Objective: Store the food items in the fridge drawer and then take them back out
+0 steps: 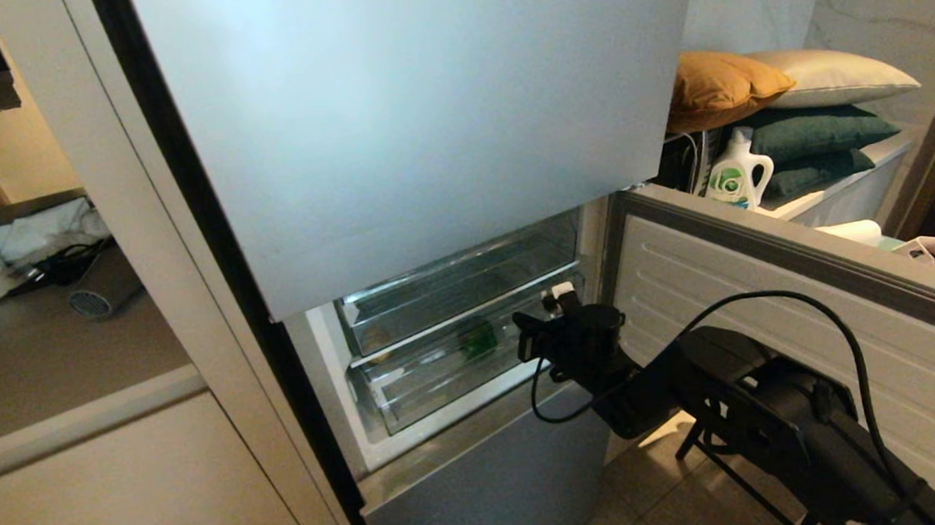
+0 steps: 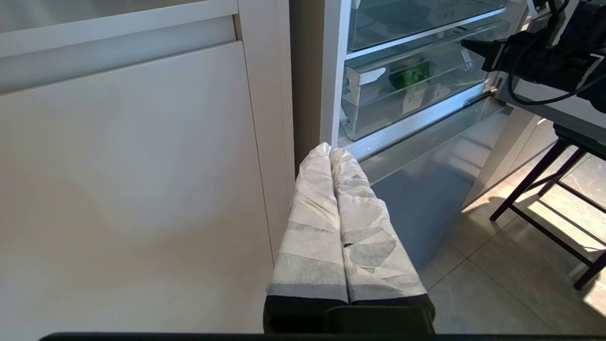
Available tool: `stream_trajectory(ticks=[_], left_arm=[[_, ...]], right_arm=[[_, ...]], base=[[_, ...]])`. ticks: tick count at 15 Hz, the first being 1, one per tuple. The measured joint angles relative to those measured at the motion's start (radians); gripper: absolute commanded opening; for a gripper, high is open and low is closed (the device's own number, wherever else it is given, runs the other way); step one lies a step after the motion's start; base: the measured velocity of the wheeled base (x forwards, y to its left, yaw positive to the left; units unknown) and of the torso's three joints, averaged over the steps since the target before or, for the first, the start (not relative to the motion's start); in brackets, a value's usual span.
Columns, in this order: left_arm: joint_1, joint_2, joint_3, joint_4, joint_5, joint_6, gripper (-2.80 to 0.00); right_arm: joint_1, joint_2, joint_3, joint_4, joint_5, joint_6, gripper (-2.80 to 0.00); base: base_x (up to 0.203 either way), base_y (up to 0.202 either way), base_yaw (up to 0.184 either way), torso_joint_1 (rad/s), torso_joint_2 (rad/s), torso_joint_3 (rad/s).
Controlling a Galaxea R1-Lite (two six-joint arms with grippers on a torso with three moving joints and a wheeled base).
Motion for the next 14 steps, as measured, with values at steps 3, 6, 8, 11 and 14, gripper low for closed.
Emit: stream_trajectory(ticks=[3, 6, 8, 11, 14], left_arm=[[0.000, 0.000, 0.000, 0.000, 0.000, 0.000, -2.80], [0.000, 0.000, 0.000, 0.000, 0.000, 0.000, -2.80], [0.000, 0.000, 0.000, 0.000, 0.000, 0.000, -2.80], [0.000, 0.000, 0.000, 0.000, 0.000, 0.000, -2.80], [0.000, 0.000, 0.000, 0.000, 0.000, 0.000, -2.80]], right_arm=[[0.000, 0.003, -0.009, 0.000, 0.001, 0.003, -2.80], [0.003, 0.000, 0.010, -0.009, -0.007, 0.001, -2.80], [0.009, -0.032, 0.090, -0.041, -0.024, 0.001, -2.80], [0.020, -0.169, 0.347, -0.062, -0.030, 0.006, -2.80], [0.026, -0.412, 0.706, -0.064, -0.032, 0.012, -2.80]], base=[[0.000, 0.000, 0.000, 0.000, 0.00, 0.000], [0.000, 0.000, 0.000, 0.000, 0.00, 0.000], [0.000, 0.000, 0.000, 0.000, 0.00, 0.000], [0.000, 0.000, 0.000, 0.000, 0.00, 0.000], [0.000, 0.000, 0.000, 0.000, 0.00, 0.000]])
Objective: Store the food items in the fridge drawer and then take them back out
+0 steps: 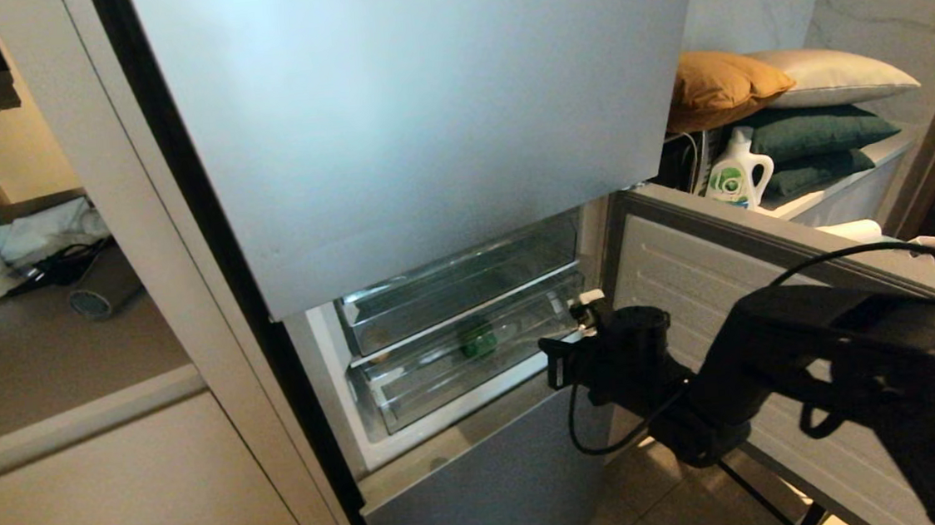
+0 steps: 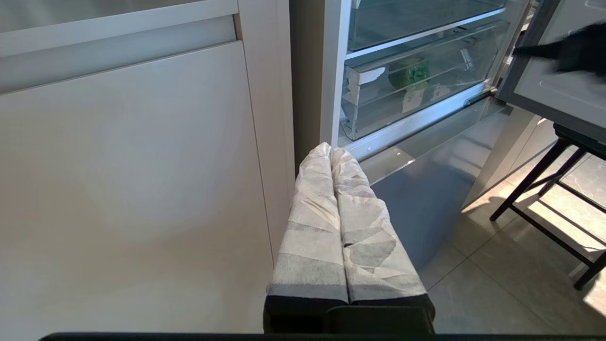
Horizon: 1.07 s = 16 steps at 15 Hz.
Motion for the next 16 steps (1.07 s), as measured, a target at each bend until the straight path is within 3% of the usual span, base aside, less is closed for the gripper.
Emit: stream_trajectory(ticks=[5, 9, 12, 16], left_arm=[[0.000, 0.000, 0.000, 0.000, 0.000, 0.000, -2.80], [0.000, 0.000, 0.000, 0.000, 0.000, 0.000, -2.80], [0.000, 0.000, 0.000, 0.000, 0.000, 0.000, -2.80], [0.000, 0.000, 0.000, 0.000, 0.000, 0.000, -2.80]], right_arm=[[-0.005, -0.533, 0.529, 0.004, -0.004, 0.025, -2.80], [-0.063, -0.938, 0.778, 0.066, -0.017, 0.037, -2.80], [-0.292, -1.170, 0.828, 0.201, 0.021, 0.041, -2.80], [-0.750, -1.387, 0.816, 0.354, 0.154, 0.050, -2.80]], base=[[0.000, 0.000, 0.000, 0.000, 0.00, 0.000], [0.000, 0.000, 0.000, 0.000, 0.00, 0.000], [0.000, 0.000, 0.000, 0.000, 0.00, 0.000], [0.000, 0.000, 0.000, 0.000, 0.00, 0.000]])
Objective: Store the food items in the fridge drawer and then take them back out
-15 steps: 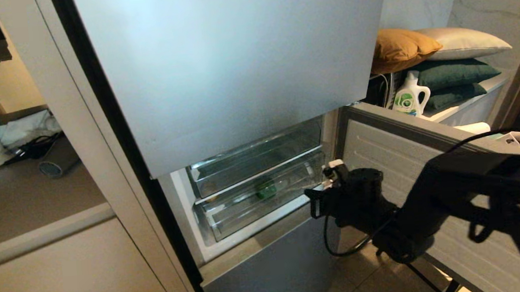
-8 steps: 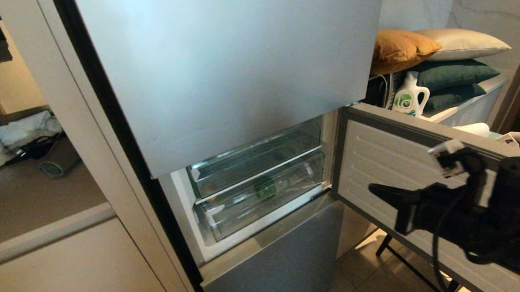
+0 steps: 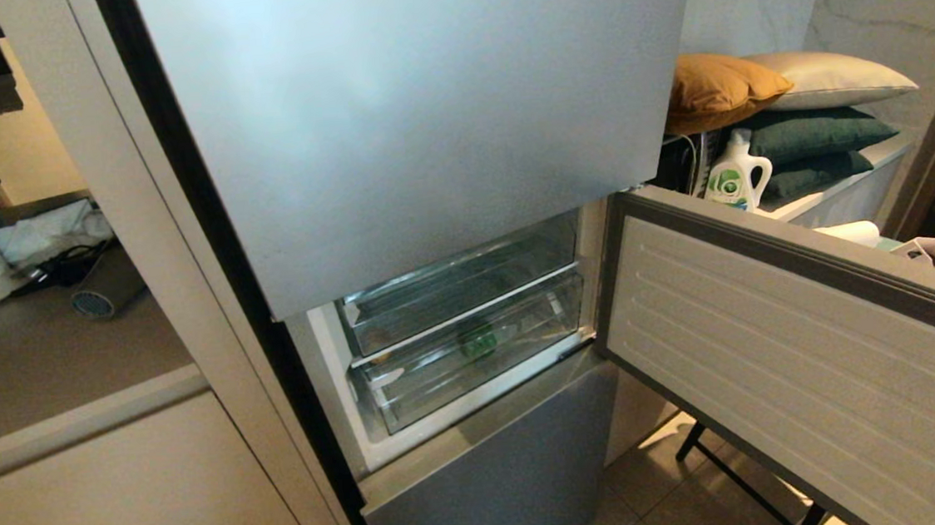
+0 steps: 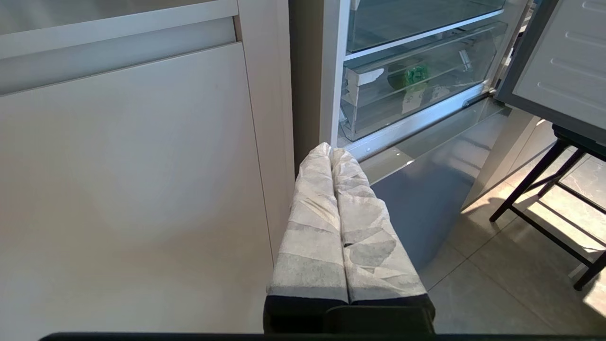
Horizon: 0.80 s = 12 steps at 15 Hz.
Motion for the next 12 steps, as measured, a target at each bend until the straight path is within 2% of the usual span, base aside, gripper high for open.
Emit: stream_trajectory(ticks=[4, 8, 10, 12], left_arm=[[0.000, 0.000, 0.000, 0.000, 0.000, 0.000, -2.80], [0.000, 0.000, 0.000, 0.000, 0.000, 0.000, -2.80], [0.000, 0.000, 0.000, 0.000, 0.000, 0.000, -2.80], [0.000, 0.000, 0.000, 0.000, 0.000, 0.000, -2.80]], right_arm=[[-0.469, -0.155, -0.001, 0.041, 0.194, 0.048, -2.80], [-0.853, -0.220, 0.003, 0.052, 0.368, 0.102, -2.80], [-0.970, -0.175, -0.007, 0.052, 0.447, 0.112, -2.80], [-1.036, -0.079, -0.037, 0.051, 0.487, 0.114, -2.80]], base=[[0.000, 0.000, 0.000, 0.000, 0.00, 0.000], [0.000, 0.000, 0.000, 0.000, 0.00, 0.000], [0.000, 0.000, 0.000, 0.000, 0.00, 0.000], [0.000, 0.000, 0.000, 0.000, 0.00, 0.000]])
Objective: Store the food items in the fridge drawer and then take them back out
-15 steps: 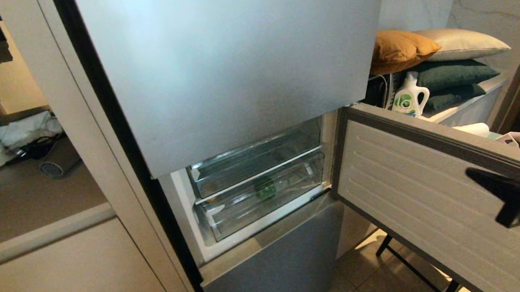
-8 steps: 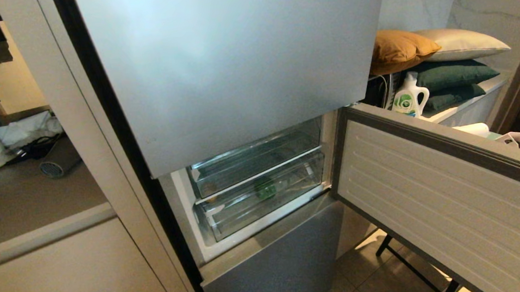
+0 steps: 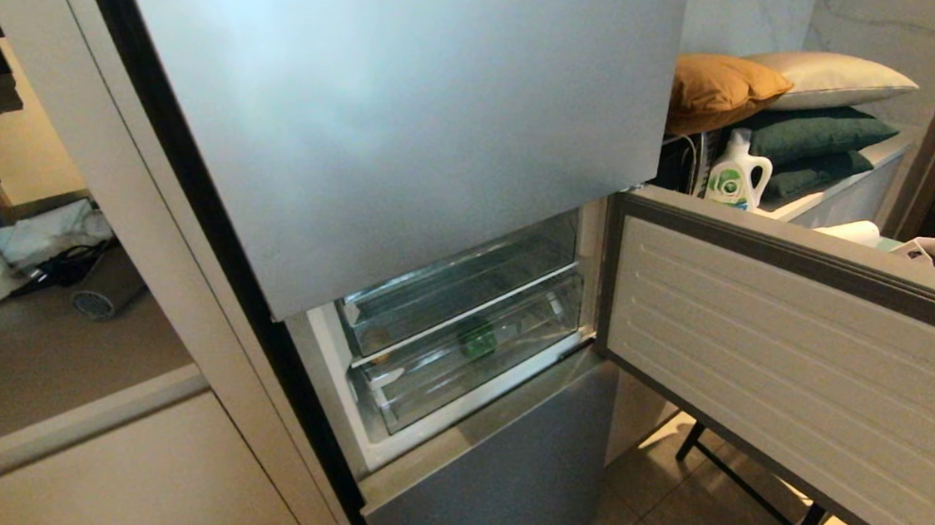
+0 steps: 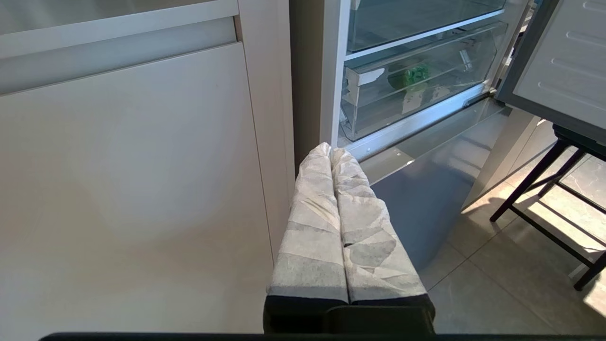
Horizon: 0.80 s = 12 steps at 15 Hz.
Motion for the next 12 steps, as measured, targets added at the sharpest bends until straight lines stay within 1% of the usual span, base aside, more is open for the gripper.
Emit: stream_trajectory(ticks=[5, 8, 9, 10, 12], left_arm=[[0.000, 0.000, 0.000, 0.000, 0.000, 0.000, -2.80], [0.000, 0.000, 0.000, 0.000, 0.000, 0.000, -2.80], [0.000, 0.000, 0.000, 0.000, 0.000, 0.000, -2.80], [0.000, 0.000, 0.000, 0.000, 0.000, 0.000, -2.80], [0.000, 0.000, 0.000, 0.000, 0.000, 0.000, -2.80]], right_arm=[[-0.107, 0.295, -0.089, -0.034, 0.018, -0.016, -2.80], [-0.137, 0.424, -0.090, -0.055, 0.028, -0.055, -2.80], [-0.139, 0.463, -0.089, -0.058, 0.045, -0.072, -2.80], [-0.140, 0.498, -0.089, -0.062, 0.081, -0.082, -2.80], [-0.131, 0.567, -0.089, -0.072, 0.182, -0.089, -2.80]], base=[[0.000, 0.000, 0.000, 0.000, 0.00, 0.000], [0.000, 0.000, 0.000, 0.000, 0.00, 0.000], [0.000, 0.000, 0.000, 0.000, 0.00, 0.000], [0.000, 0.000, 0.000, 0.000, 0.00, 0.000], [0.000, 0.000, 0.000, 0.000, 0.00, 0.000]])
